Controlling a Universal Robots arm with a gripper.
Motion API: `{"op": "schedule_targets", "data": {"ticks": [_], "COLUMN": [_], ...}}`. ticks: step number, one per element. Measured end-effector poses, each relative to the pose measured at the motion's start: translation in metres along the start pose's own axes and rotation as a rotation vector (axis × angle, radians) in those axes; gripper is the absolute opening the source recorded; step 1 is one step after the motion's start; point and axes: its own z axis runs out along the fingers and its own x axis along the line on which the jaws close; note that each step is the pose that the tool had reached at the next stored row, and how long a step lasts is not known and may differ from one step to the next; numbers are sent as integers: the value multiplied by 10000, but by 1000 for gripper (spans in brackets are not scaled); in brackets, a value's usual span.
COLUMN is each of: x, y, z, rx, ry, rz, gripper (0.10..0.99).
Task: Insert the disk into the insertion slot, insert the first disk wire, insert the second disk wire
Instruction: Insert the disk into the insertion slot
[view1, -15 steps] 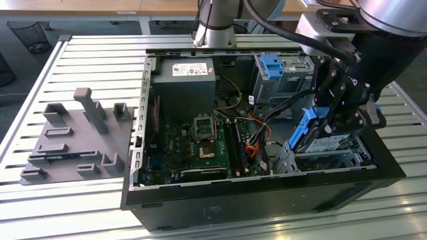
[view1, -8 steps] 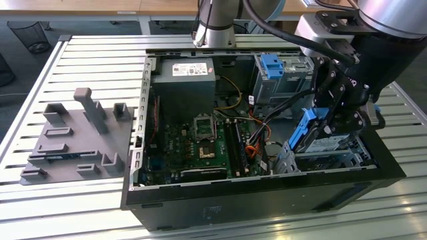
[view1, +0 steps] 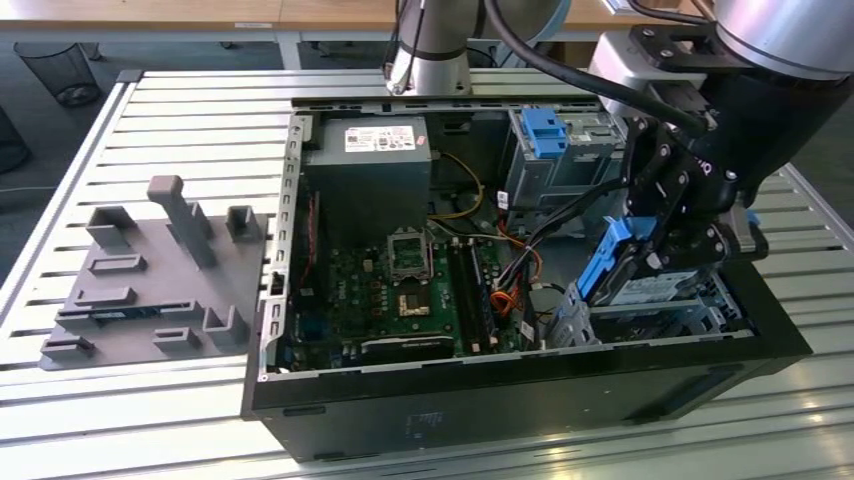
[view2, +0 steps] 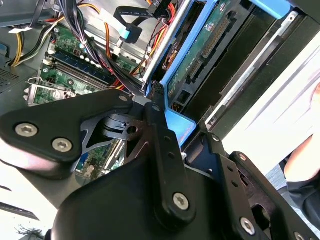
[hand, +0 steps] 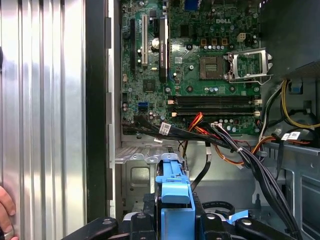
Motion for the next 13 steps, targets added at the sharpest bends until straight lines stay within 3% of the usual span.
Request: {"op": "schedule_targets", "data": {"ticks": [13], "x": [0], "y": [0], "z": [29], "rx": [0], "ry": [0], "rz": [0], "gripper": [365]}}
